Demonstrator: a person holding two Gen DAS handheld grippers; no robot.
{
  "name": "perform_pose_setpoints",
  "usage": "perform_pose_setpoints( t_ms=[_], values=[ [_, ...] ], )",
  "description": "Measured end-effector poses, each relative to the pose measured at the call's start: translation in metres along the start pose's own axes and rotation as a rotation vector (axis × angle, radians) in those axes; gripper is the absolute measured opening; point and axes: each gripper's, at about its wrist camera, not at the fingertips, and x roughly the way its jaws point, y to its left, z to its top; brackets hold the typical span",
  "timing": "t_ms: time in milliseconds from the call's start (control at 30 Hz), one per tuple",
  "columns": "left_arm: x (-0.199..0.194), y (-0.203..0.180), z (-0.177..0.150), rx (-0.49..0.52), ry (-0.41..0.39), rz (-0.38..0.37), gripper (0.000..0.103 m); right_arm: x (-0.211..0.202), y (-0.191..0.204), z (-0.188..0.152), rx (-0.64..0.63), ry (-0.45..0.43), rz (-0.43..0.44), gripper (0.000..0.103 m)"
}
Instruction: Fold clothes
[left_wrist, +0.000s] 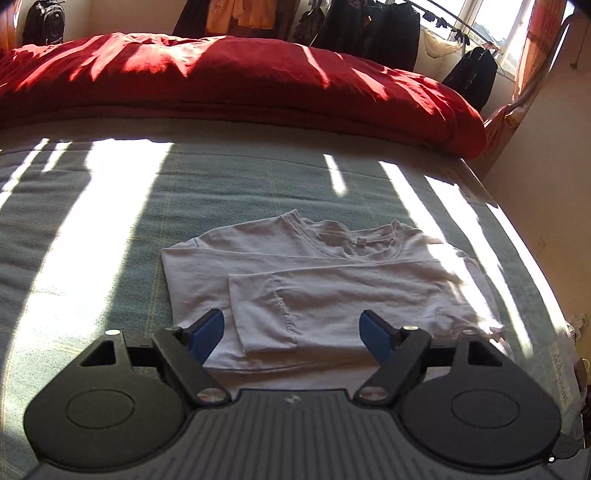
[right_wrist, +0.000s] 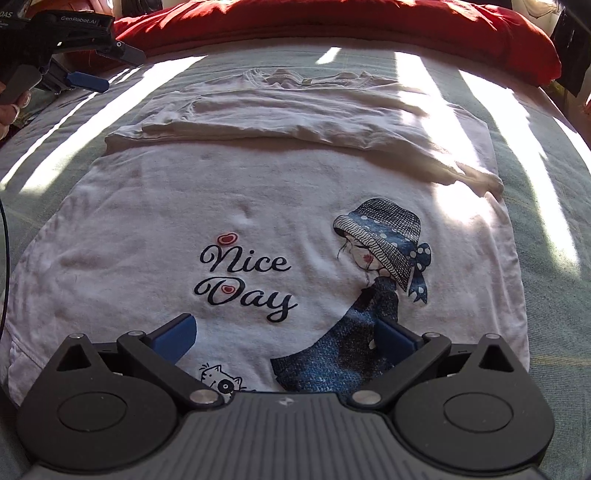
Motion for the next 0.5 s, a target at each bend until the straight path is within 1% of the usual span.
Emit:
perform_pose_setpoints(
  t_ms=[67, 200, 300, 333, 400, 500],
  values=[
    [-0.023, -0.019, -0.007, 0.061, -0.009, -0.010, 0.080, -0.020, -0.005, -0.001, 0.022, -0.029, 0.027, 0.103],
    [-0.066, -0.053, -0.023, 0.175, -0.029, -0.033, 0.081, -0.058, -0.012, -0.002, -0.033, -0.075, -0.009, 0.103],
    [-0.089, -0.069, -0.034, 0.247, -0.026, -0.031, 0.084, -0.083, -0.019, -0.002, -0.065, -0.098, -0.022, 0.103],
    [-0.094, -0.073, -0.039, 0.266, -0.020, -0.029, 0.087, -0.090, -0.021, -0.002, -0.069, -0.103, -0.015, 0.103],
    [-0.092, -0.078, -0.055, 0.271, 0.014, -0.036, 0.088, -0.096, -0.023, -0.003, -0.071, -0.108, 0.019, 0.103],
    [-0.071, -0.079, -0.091, 0.233, 0.083, -0.038, 0.088, -0.086, -0.028, -0.010, -0.003, -0.091, 0.118, 0.103]
  ],
)
